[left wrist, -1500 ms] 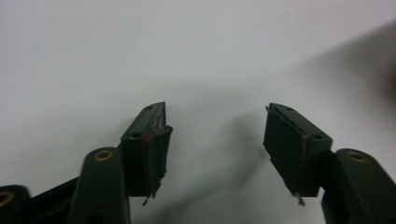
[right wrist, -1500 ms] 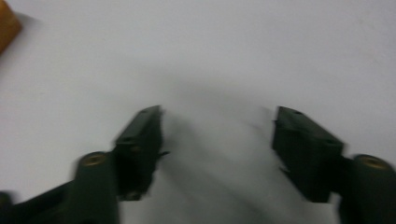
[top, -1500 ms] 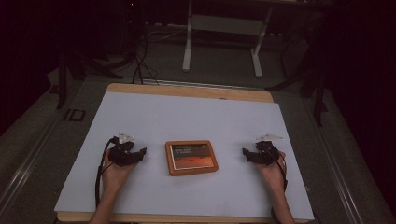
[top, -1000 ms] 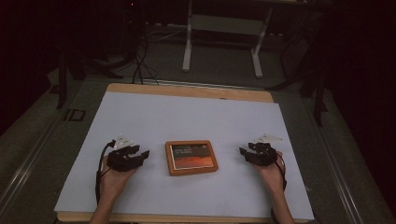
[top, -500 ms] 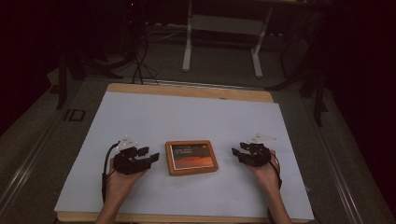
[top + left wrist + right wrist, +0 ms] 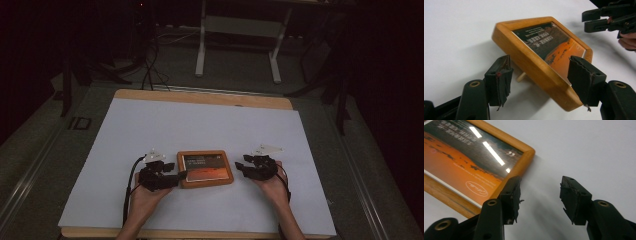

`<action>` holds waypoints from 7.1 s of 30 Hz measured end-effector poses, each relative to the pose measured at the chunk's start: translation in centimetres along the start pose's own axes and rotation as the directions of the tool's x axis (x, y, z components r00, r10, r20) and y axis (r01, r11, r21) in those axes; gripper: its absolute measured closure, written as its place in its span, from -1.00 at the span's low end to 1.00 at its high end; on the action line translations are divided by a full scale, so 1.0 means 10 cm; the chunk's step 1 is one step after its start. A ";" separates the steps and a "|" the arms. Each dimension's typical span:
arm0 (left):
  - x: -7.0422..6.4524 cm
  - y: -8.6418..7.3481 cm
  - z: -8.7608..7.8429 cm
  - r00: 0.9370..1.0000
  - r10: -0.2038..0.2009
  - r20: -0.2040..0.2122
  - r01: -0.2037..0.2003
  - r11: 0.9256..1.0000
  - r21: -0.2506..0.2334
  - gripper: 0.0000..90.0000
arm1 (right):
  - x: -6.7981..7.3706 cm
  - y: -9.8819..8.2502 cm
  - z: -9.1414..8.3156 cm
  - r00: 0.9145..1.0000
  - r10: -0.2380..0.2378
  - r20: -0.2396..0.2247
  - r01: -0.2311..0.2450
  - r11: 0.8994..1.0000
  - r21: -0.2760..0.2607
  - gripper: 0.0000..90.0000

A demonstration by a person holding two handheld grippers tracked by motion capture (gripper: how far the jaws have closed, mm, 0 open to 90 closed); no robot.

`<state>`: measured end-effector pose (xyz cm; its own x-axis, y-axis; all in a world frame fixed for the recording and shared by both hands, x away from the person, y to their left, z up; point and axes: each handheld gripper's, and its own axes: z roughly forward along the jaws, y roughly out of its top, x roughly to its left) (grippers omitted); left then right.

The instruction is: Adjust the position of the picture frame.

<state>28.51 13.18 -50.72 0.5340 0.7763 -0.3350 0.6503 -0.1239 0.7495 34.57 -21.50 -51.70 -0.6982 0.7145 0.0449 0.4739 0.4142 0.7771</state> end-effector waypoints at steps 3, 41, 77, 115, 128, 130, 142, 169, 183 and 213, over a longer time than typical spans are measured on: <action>-0.01 -0.01 0.07 1.000 -0.019 -0.004 0.019 1.000 0.022 -0.28 | 0.03 0.00 0.03 1.000 0.000 -0.008 0.000 1.000 -0.001 0.10; -0.36 0.66 0.27 0.999 0.046 0.012 -0.047 0.997 0.066 0.04 | -0.02 -0.08 0.06 0.998 0.017 -0.057 -0.015 0.999 0.038 0.27; -1.11 1.02 0.47 0.883 0.447 0.144 -0.442 0.895 -0.064 0.54 | -0.26 0.39 -0.64 0.971 -0.181 -0.153 0.159 0.976 -0.149 -0.12; -1.11 0.52 0.68 0.851 0.491 0.186 -0.459 0.868 -0.192 0.54 | -0.41 0.14 -0.78 0.952 -0.196 -0.235 0.162 0.974 -0.156 -0.09; -0.96 0.61 0.58 0.839 0.481 0.255 -0.428 0.872 -0.237 0.55 | -0.46 0.11 -0.60 0.925 -0.161 -0.344 0.096 0.975 -0.198 -0.12; -0.94 0.62 0.58 0.833 0.489 0.258 -0.438 0.868 -0.233 0.55 | -0.45 0.12 -0.56 0.917 -0.175 -0.359 0.110 0.975 -0.193 -0.16; -0.74 0.66 0.47 0.855 0.464 0.233 -0.418 0.881 -0.222 0.53 | -0.36 0.11 -0.57 0.914 -0.176 -0.364 0.101 0.971 -0.215 0.24; -0.07 0.58 -0.01 0.886 0.366 0.285 -0.304 0.922 -0.239 0.43 | 0.10 0.44 -0.22 0.870 -0.161 -0.465 0.041 0.966 -0.256 0.45; 0.13 0.49 0.11 0.912 0.273 0.305 -0.220 0.955 -0.198 0.37 | 0.15 0.40 -0.02 0.876 -0.084 -0.476 -0.020 0.978 -0.208 0.47; 0.28 0.62 0.41 0.963 0.124 0.238 -0.101 0.989 -0.109 0.15 | 0.05 0.49 0.17 0.932 0.076 -0.355 -0.122 0.987 -0.107 0.35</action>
<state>36.29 12.07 -49.37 0.7237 0.5855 -0.3653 0.5305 -0.1335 0.8371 37.43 -18.12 -48.90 -0.8049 0.4970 0.3241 0.4950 0.2613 0.8287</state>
